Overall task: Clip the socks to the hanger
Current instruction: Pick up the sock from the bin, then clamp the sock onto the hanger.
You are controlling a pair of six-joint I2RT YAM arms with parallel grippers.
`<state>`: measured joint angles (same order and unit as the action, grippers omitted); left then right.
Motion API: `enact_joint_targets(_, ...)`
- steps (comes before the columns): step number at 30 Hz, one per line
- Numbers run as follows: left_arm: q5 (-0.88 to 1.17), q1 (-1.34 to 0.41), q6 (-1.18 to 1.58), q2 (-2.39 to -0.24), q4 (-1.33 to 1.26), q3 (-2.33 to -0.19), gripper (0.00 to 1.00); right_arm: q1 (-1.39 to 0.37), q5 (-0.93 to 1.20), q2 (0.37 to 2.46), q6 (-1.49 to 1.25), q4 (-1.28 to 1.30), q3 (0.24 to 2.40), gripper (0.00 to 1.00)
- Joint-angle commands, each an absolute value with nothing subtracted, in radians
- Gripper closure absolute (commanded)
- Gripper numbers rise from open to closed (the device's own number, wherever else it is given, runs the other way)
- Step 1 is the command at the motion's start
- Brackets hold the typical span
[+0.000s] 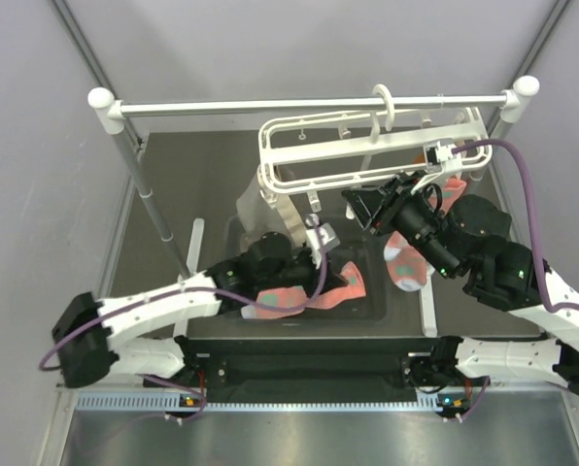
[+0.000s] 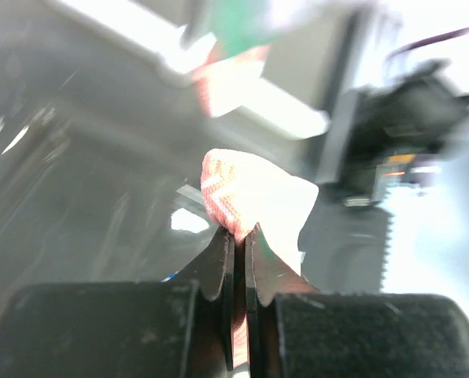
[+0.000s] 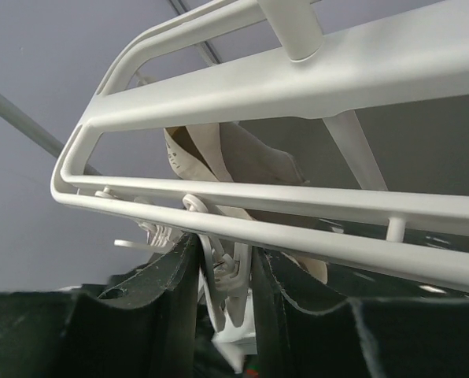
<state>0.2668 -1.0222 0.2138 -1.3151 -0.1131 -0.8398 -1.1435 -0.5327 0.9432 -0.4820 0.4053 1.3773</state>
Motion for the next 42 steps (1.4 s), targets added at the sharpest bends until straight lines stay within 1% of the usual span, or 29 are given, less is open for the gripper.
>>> enact_joint_targets(1, 0.354, -1.055, 0.305, -1.106, -0.14, -0.782, 1.0, -1.147, -0.526, 0.953, -0.474, 0.434, 1.405, 1.0)
enact_joint_targets(3, 0.379, -1.057, 0.337, -0.99, -0.156, -0.746, 1.0, -1.149, -0.528, 0.951, -0.476, 0.425, 1.399, 1.0)
enact_joint_targets(6, 0.394, -1.055, 0.395, -0.876, -0.234, -0.709, 1.0, -1.149, -0.522, 0.948, -0.479, 0.414, 1.391, 1.0)
enact_joint_targets(10, 0.364, -1.058, 0.452, -0.813, -0.32, -0.718, 1.0, -1.149, -0.517, 0.95, -0.483, 0.411, 1.393, 1.0)
enact_joint_targets(14, 0.252, -1.071, 0.45, -0.805, -0.373, -0.752, 1.0, -1.149, -0.508, 0.956, -0.486, 0.402, 1.401, 1.0)
enact_joint_targets(19, 0.1, -1.118, 0.302, -0.805, -0.466, -0.772, 1.0, -1.149, -0.486, 0.977, -0.488, 0.382, 1.411, 1.0)
enact_joint_targets(21, 0.066, -1.144, 0.249, -0.825, -0.485, -0.787, 1.0, -1.149, -0.473, 0.986, -0.489, 0.377, 1.416, 1.0)
enact_joint_targets(28, 0.009, -1.163, 0.215, -0.874, -0.558, -0.798, 1.0, -1.149, -0.451, 0.977, -0.492, 0.361, 1.404, 1.0)
enact_joint_targets(32, -0.109, -1.169, 0.224, -0.877, -0.603, -0.785, 1.0, -1.149, -0.446, 0.965, -0.497, 0.354, 1.39, 1.0)
enact_joint_targets(42, -0.126, -1.169, 0.221, -0.902, -0.609, -0.813, 1.0, -1.149, -0.423, 0.953, -0.495, 0.33, 1.365, 1.0)
